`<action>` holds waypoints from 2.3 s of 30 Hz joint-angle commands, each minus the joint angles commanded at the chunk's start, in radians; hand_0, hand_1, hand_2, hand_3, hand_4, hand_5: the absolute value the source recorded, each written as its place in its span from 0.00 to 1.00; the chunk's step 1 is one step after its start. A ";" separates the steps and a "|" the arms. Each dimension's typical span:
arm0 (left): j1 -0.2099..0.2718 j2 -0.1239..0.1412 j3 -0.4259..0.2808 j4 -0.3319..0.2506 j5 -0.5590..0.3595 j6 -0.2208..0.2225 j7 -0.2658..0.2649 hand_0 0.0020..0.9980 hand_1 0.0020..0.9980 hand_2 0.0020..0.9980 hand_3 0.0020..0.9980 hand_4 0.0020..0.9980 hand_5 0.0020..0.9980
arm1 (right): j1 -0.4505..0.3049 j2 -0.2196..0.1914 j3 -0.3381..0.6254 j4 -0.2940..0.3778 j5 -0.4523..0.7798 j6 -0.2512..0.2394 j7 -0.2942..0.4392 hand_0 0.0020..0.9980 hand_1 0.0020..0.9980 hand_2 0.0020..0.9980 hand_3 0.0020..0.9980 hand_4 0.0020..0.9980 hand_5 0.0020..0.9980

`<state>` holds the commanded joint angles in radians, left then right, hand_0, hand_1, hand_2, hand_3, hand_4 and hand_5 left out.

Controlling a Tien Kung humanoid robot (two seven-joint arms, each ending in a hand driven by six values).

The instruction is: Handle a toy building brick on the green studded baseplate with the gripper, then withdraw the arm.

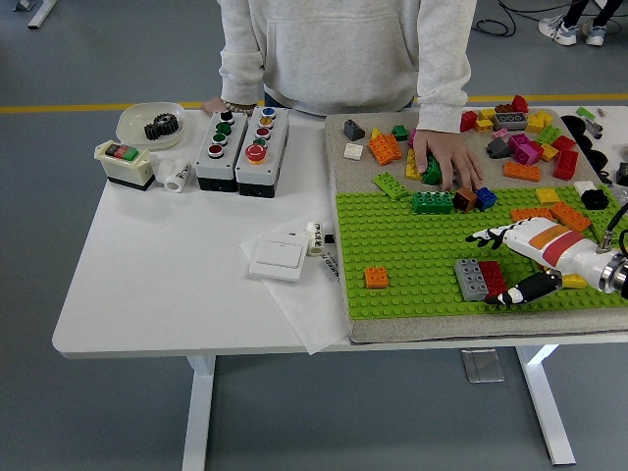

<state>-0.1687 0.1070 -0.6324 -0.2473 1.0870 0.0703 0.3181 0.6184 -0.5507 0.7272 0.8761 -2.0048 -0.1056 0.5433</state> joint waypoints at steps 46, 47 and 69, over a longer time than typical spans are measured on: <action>0.011 0.003 -0.010 -0.001 0.021 -0.015 0.003 0.74 0.74 0.75 0.60 0.67 0.60 | -0.100 -0.097 0.041 0.323 0.085 0.112 -0.063 0.73 0.70 0.74 0.78 1.00 0.74; 0.011 0.003 -0.010 -0.001 0.021 -0.015 0.003 0.74 0.74 0.75 0.60 0.67 0.60 | -0.099 -0.097 0.039 0.320 0.078 0.108 -0.062 0.74 0.70 0.74 0.78 1.00 0.73; 0.002 0.002 0.003 -0.001 0.004 -0.014 -0.001 0.74 0.75 0.75 0.60 0.67 0.60 | -0.086 -0.086 0.015 0.244 -0.047 -0.020 -0.024 0.75 0.71 0.73 0.76 0.99 0.72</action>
<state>-0.1671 0.1088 -0.6293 -0.2485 1.0914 0.0564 0.3166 0.5324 -0.6362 0.7426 1.1202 -2.0519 -0.1257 0.5196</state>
